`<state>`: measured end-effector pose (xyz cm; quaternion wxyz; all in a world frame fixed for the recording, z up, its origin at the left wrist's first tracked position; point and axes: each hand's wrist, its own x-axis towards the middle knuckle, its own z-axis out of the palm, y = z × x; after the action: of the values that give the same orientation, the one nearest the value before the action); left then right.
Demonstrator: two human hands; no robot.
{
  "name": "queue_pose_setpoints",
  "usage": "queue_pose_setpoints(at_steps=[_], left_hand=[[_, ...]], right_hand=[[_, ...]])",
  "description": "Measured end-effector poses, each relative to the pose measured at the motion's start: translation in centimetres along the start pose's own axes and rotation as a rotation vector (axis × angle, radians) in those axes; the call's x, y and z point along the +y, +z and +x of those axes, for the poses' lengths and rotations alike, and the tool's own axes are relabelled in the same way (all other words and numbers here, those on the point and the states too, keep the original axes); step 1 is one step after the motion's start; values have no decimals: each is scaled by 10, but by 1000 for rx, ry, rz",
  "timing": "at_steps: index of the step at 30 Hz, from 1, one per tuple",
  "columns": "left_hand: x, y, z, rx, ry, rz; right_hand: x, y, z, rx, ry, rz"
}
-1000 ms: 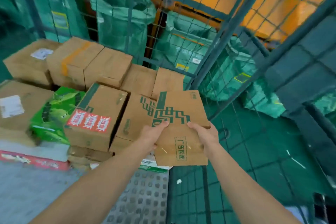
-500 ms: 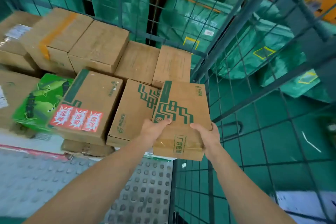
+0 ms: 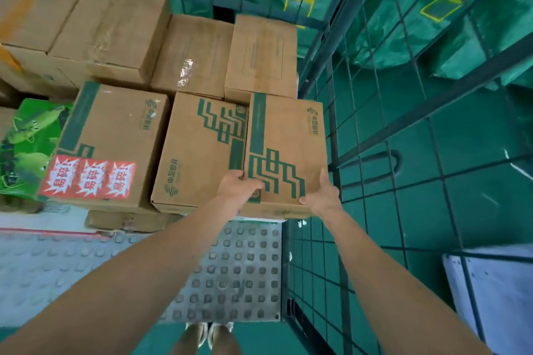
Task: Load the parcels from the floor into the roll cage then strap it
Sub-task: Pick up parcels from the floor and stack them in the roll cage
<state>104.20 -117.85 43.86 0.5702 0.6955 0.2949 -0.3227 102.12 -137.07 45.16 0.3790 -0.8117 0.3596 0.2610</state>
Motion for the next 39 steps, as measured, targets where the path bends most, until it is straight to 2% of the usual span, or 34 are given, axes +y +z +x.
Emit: queue_pose_setpoints(at_steps=[3, 6, 12, 20, 22, 24, 27, 29, 33, 39], left_hand=[[-7, 4, 13, -3, -21, 17], [-18, 6, 29, -24, -56, 54], [-36, 7, 44, 8, -40, 164], [-35, 7, 46, -27, -44, 227], [-32, 10, 46, 19, -4, 238], [-27, 17, 42, 84, 122, 259], [-20, 25, 38, 121, 343, 481], [-9, 26, 41, 83, 448, 653], [14, 21, 60, -17, 493, 906], [8, 13, 80, 30, 546, 1277]], right_hand=[[6, 12, 12, 31, -54, -194], [19, 27, 21, 42, -62, -267], [48, 44, 26, 12, -46, -317], [44, 37, 28, -40, 10, -291], [44, 38, 27, -38, 19, -278], [42, 41, 24, -33, 20, -293], [30, 51, 21, -25, -24, -337], [15, 56, 25, 10, -114, -428], [-21, 42, 51, 33, -266, -580], [-33, 39, 75, -9, -273, -762]])
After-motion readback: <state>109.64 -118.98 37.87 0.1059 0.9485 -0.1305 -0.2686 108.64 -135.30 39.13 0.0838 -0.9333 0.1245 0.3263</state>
